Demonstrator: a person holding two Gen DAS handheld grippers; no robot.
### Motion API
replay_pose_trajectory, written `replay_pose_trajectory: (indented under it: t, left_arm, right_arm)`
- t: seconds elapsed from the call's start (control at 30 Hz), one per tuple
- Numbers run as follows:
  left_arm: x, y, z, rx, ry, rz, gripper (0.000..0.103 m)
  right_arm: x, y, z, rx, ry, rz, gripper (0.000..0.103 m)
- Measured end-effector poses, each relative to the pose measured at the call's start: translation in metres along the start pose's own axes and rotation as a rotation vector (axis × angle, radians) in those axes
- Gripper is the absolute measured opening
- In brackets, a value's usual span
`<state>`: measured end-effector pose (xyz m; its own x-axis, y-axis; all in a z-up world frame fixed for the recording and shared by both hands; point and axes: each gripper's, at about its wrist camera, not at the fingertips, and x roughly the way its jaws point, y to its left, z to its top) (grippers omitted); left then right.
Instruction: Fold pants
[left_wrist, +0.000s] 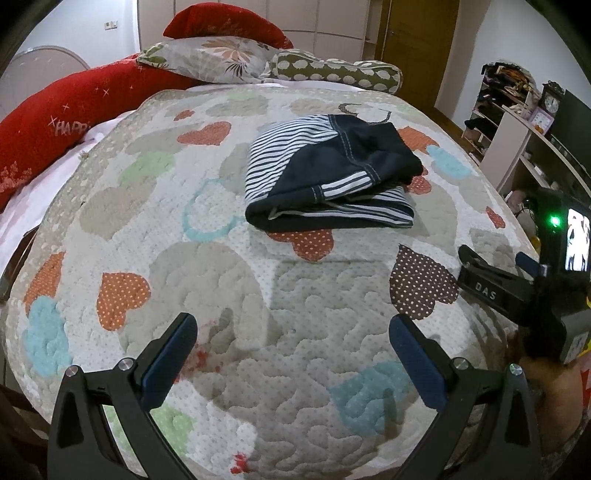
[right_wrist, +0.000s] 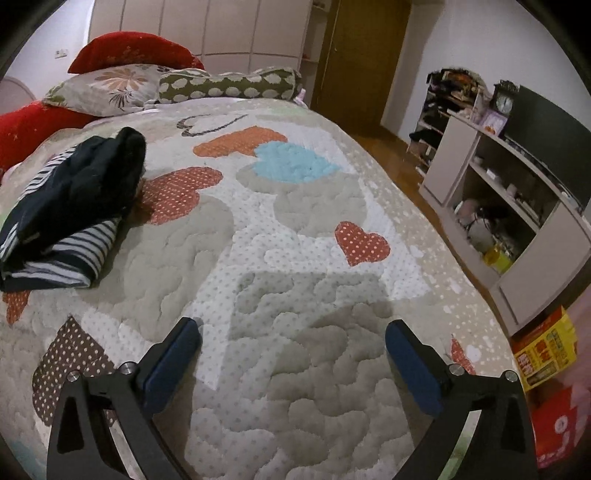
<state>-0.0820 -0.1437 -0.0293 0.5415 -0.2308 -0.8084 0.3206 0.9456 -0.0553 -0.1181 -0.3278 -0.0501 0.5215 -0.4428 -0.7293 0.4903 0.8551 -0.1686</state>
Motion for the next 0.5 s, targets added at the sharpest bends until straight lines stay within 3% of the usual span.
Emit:
replay_pose_trajectory:
  t: [0.1, 0.27, 0.5]
  left_arm:
    - [0.002, 0.003, 0.001, -0.01, 0.002, -0.001, 0.103]
    - [0.007, 0.009, 0.004, -0.026, 0.006, 0.002, 0.103]
    - [0.009, 0.019, 0.008, -0.047, 0.001, 0.005, 0.103]
  right_arm:
    - [-0.002, -0.003, -0.001, 0.02, 0.01, 0.024, 0.102]
    - [-0.012, -0.003, -0.006, 0.086, 0.036, 0.167, 0.102]
    - [-0.031, 0.038, -0.005, -0.066, -0.019, 0.217, 0.102]
